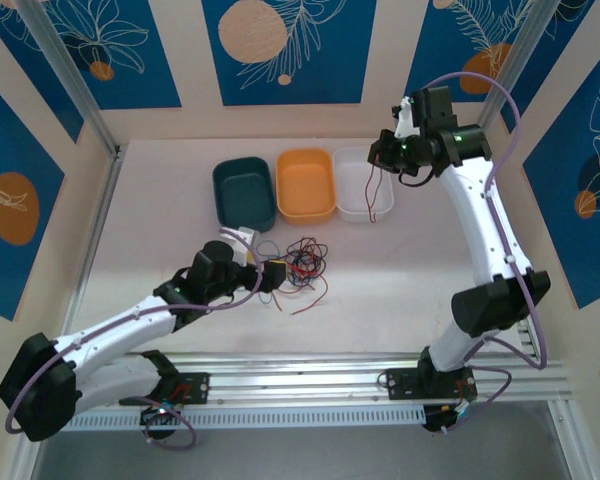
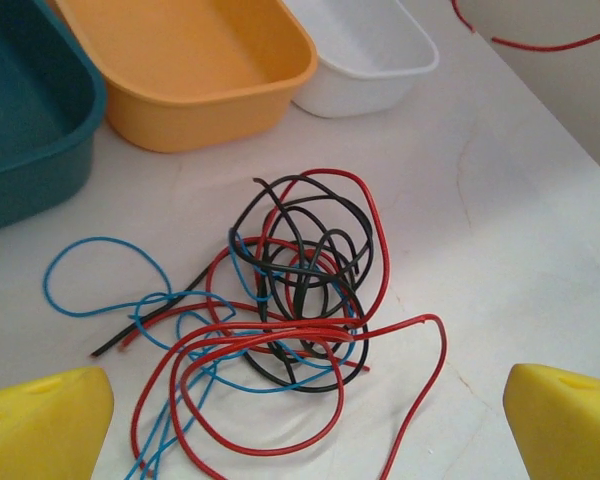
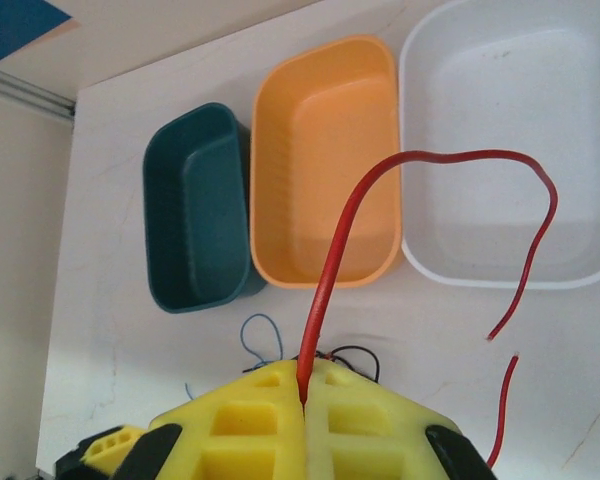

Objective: Untangle the cables

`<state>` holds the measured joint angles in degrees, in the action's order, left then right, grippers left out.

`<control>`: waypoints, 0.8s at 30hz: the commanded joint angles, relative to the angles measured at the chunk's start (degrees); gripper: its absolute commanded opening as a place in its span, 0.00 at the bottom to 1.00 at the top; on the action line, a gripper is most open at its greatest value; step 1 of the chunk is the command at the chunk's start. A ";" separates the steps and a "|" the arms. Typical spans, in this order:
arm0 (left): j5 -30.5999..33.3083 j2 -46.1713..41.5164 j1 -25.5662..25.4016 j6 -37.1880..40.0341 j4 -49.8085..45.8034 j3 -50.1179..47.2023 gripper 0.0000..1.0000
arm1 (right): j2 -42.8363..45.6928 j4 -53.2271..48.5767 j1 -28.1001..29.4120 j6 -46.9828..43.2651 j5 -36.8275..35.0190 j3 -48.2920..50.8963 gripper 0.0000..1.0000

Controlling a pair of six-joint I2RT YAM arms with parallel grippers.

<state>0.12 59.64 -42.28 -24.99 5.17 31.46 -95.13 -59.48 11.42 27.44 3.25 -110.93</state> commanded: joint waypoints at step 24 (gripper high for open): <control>8.58 -3.21 0.22 2.24 -6.83 1.60 1.00 | -36.84 -3.74 -4.13 -1.14 -0.62 -30.31 0.00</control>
<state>7.42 57.36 -42.24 -23.46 -1.15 31.79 -130.34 -60.34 7.46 27.38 4.25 -139.52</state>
